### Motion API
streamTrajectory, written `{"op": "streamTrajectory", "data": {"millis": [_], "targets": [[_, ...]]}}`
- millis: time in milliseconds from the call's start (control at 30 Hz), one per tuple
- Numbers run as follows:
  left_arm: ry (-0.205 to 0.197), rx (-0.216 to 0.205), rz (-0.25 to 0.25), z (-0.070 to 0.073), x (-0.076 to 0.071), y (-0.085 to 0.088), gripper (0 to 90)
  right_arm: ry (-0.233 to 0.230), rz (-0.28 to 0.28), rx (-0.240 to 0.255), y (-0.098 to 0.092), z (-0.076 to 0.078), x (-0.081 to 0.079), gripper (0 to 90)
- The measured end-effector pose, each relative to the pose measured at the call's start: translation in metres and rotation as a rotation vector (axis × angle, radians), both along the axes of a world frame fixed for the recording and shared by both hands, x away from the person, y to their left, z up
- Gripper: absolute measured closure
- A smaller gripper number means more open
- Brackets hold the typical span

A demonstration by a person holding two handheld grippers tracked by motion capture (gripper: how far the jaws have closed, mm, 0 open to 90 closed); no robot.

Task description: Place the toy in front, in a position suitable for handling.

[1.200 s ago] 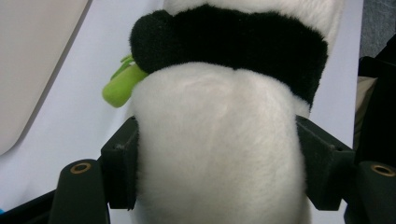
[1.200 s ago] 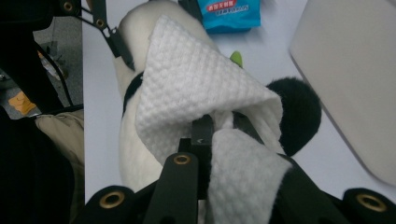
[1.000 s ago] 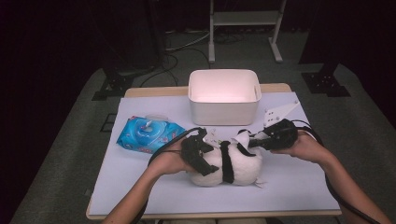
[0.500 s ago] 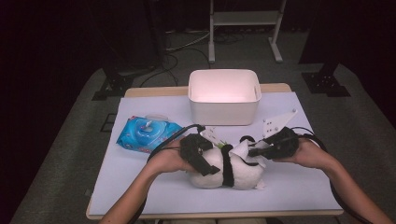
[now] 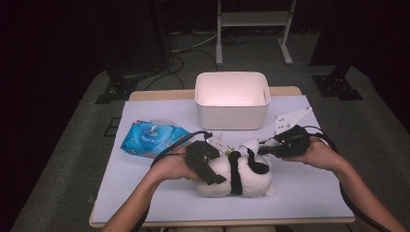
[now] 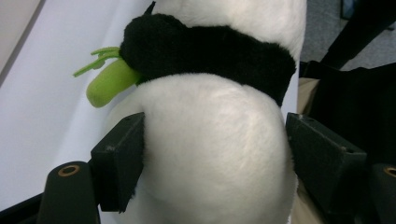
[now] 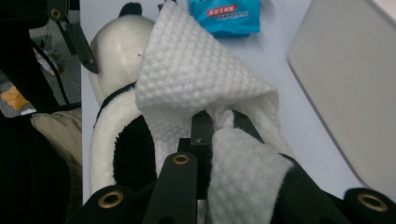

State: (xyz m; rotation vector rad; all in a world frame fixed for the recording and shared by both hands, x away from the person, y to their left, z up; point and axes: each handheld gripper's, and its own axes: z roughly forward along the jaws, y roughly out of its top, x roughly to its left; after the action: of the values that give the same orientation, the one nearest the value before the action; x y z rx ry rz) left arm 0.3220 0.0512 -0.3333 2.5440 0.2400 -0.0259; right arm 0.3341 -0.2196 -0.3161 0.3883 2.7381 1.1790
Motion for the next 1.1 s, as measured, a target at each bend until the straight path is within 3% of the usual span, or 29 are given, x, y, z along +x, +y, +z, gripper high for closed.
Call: {"op": "streamTrajectory", "data": {"millis": [133, 333, 533, 733, 833, 900, 1000, 1033, 1067, 1100], "targets": [[0.028, -0.029, -0.028, 0.008, 0.001, 0.001, 22.7, 0.002, 0.027, 0.005, 0.002, -0.004, -0.01, 79.6], [0.021, -0.031, -0.022, 0.017, 0.006, -0.001, 23.9, -0.001, 0.042, 0.015, 0.001, -0.006, -0.02, 79.3], [0.037, -0.051, -0.017, 0.021, 0.017, -0.006, 32.3, 0.004, 0.065, 0.03, -0.002, -0.008, -0.03, 79.3], [0.048, -0.042, -0.01, 0.016, 0.029, -0.013, 45.7, -0.013, 0.083, 0.023, -0.002, -0.008, -0.036, 79.0], [0.048, -0.014, -0.006, 0.009, 0.034, -0.018, 51.6, -0.015, 0.089, 0.025, -0.002, -0.009, -0.039, 78.9], [0.077, -0.004, -0.015, 0.002, 0.038, -0.021, 50.8, -0.016, 0.089, 0.026, -0.003, -0.009, -0.041, 78.8], [0.086, -0.016, -0.018, -0.001, 0.039, -0.023, 51.3, -0.018, 0.088, 0.026, -0.003, -0.009, -0.041, 78.7], [0.088, -0.02, -0.025, -0.002, 0.04, -0.023, 53.5, -0.02, 0.086, 0.025, -0.003, -0.009, -0.042, 78.7], [0.089, -0.021, -0.027, -0.002, 0.04, -0.024, 62.3, -0.021, 0.079, 0.026, -0.003, -0.009, -0.042, 78.4], [0.075, -0.017, -0.029, -0.003, 0.039, -0.024, 62.3, -0.021, 0.079, 0.026, -0.003, -0.009, -0.042, 78.4]]}}
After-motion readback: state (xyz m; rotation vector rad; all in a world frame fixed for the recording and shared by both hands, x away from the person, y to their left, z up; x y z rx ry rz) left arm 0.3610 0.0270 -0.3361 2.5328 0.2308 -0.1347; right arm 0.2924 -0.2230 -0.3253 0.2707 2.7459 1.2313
